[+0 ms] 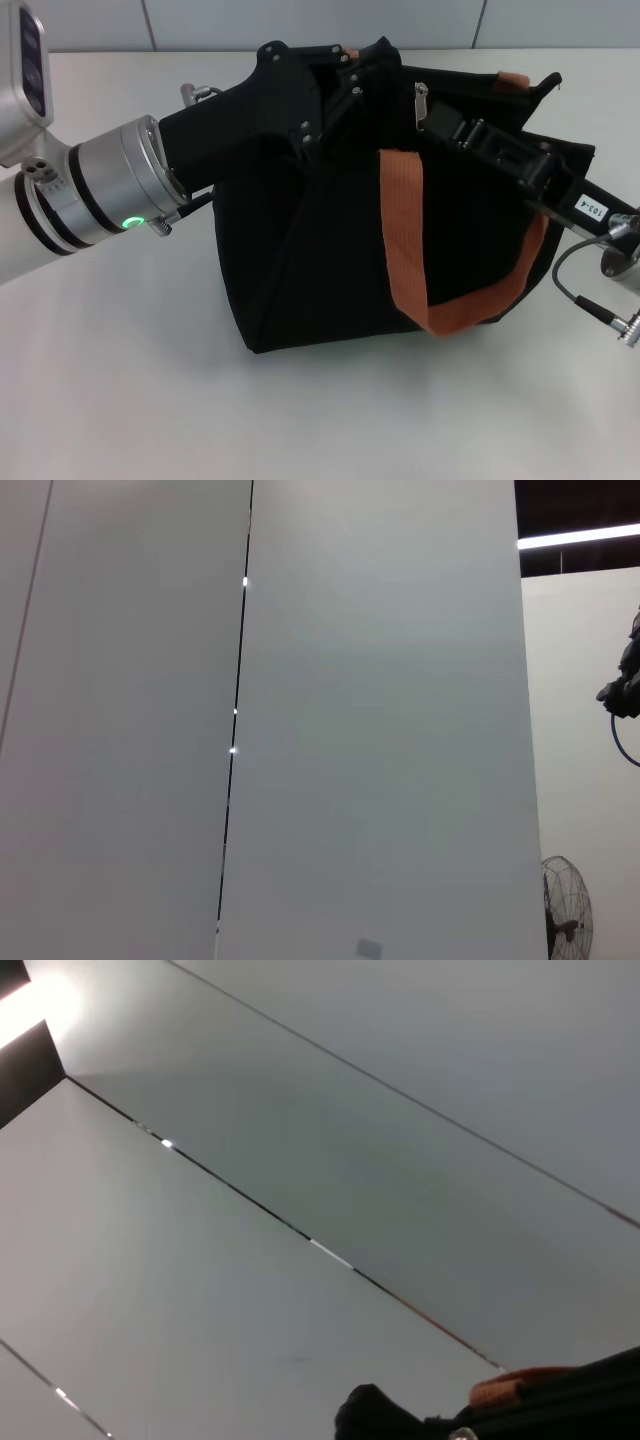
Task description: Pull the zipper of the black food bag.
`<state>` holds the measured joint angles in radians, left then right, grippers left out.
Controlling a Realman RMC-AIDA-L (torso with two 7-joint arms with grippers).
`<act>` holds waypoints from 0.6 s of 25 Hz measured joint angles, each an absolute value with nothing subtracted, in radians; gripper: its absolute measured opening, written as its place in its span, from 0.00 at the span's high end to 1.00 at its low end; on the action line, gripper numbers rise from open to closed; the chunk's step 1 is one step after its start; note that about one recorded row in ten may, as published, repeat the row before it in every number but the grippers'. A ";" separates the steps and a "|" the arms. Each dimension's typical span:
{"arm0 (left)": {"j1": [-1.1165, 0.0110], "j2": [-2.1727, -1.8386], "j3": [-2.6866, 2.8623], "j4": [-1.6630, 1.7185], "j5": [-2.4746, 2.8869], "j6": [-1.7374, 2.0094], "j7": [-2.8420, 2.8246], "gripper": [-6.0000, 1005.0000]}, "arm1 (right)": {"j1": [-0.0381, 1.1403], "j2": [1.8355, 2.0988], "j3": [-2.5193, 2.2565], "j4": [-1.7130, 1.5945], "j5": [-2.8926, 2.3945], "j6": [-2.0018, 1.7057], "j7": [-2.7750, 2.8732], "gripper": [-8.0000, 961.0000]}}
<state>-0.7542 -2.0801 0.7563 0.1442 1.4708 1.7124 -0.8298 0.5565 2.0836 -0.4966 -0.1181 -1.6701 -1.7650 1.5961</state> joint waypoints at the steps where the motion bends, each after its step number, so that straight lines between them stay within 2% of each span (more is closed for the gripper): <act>1: -0.755 -2.080 0.756 0.144 1.471 1.711 -0.830 0.95 | 0.560 2.084 -0.497 -0.117 -1.670 -1.767 1.596 0.58; 15: -0.758 -2.081 0.748 0.137 1.468 1.705 -0.830 0.95 | 0.578 2.085 -0.503 -0.115 -1.665 -1.771 1.612 0.58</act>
<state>-0.7579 -2.0811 0.7484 0.1374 1.4684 1.7046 -0.8296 0.5776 2.0851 -0.5029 -0.1149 -1.6648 -1.7714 1.6121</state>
